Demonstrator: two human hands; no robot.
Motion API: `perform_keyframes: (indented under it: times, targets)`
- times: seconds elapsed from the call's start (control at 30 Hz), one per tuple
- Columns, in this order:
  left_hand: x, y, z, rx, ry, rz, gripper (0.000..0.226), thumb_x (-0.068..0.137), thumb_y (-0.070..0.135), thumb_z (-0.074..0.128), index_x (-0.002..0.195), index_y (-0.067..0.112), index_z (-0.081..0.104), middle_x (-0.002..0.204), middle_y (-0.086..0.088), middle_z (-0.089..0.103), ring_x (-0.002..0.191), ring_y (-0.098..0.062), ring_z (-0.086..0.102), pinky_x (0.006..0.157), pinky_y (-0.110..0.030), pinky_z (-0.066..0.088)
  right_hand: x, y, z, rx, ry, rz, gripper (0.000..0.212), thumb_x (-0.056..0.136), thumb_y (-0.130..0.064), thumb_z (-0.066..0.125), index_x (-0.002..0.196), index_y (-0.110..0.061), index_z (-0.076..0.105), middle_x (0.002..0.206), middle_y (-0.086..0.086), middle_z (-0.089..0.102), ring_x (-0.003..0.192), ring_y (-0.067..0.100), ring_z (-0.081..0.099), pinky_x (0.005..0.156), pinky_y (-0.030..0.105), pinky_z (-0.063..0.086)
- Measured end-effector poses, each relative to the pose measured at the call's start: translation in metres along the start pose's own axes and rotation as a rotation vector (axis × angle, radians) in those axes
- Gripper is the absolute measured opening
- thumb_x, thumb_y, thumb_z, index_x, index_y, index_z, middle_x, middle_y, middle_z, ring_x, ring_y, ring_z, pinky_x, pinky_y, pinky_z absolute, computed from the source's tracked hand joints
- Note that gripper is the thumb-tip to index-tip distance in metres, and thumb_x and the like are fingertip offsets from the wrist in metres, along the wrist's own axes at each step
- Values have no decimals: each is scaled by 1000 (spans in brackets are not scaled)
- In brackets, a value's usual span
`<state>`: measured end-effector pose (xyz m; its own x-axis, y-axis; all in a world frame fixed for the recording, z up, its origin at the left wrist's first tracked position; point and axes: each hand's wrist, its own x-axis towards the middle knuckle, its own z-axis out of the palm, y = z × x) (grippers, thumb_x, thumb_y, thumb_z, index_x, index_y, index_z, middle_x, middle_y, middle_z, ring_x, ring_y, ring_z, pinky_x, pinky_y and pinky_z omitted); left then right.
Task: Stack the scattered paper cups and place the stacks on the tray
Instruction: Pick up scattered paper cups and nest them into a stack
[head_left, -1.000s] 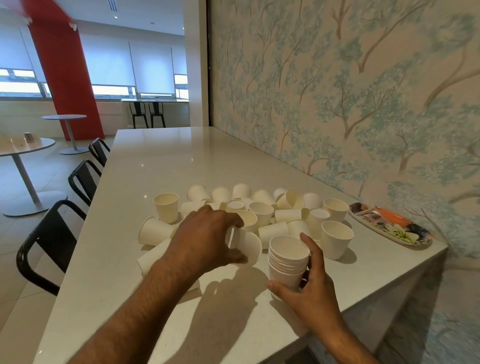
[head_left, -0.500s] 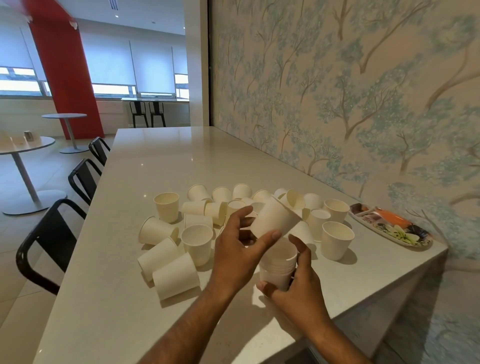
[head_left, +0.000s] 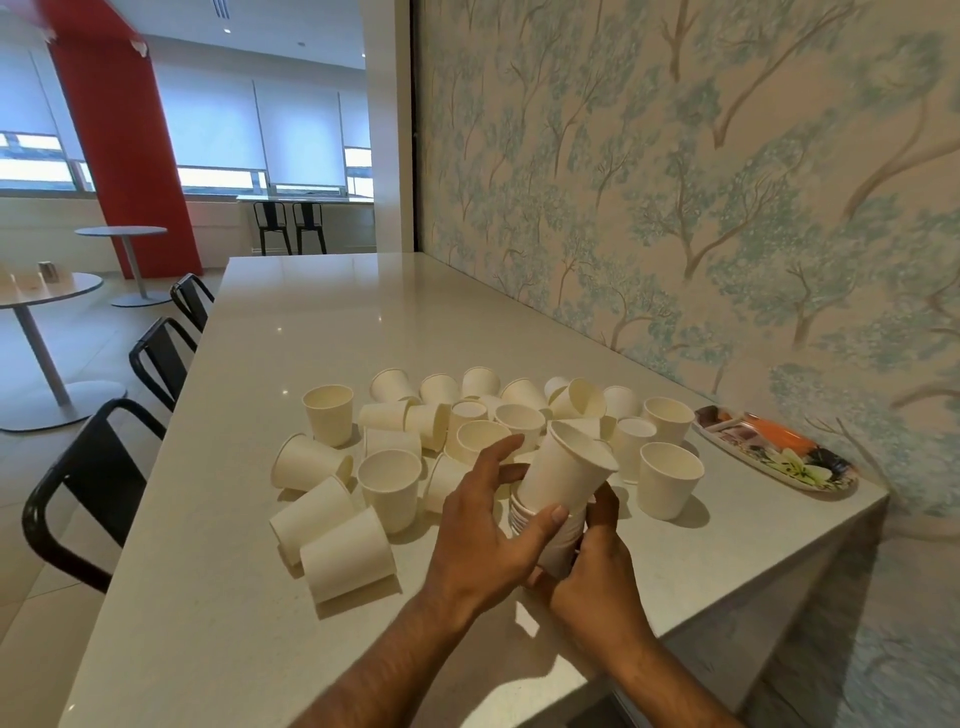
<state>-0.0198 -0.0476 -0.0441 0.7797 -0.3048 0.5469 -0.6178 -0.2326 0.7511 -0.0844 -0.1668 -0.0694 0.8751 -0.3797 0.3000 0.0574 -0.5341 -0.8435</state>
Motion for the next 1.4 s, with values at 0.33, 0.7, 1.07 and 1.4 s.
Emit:
perform_keyframes:
  times: [0.33,0.7,1.07,1.4]
  targets:
    - [8,-3,-3,279,-32,291,74,78,76,54,142,40,45,157,7,32,143,-7,26,112,-26,23,4,5,-1,-41,-8,-66,126,72,-20,85,148,-47,-12,117,-42,33,97,-20,51,86,4,41]
    - [12,26,-54,487,-229,211,67,76,76,58,127,33,56,134,11,57,123,-11,46,105,-33,37,0,1,-3,29,-5,-41,120,63,-37,89,143,-57,2,135,-16,48,121,11,52,100,38,50]
    - [25,18,-119,1163,-705,-139,36,74,37,82,106,35,68,105,10,69,80,-8,57,80,-29,55,-4,2,0,70,9,6,122,60,-27,93,142,-58,8,136,-19,44,121,10,48,102,39,48]
    - [24,18,-107,958,-721,-105,17,83,35,75,99,32,72,96,13,70,76,-4,61,60,-15,41,-7,-3,1,66,-7,10,122,59,-28,93,144,-54,10,141,-12,47,125,14,50,104,44,48]
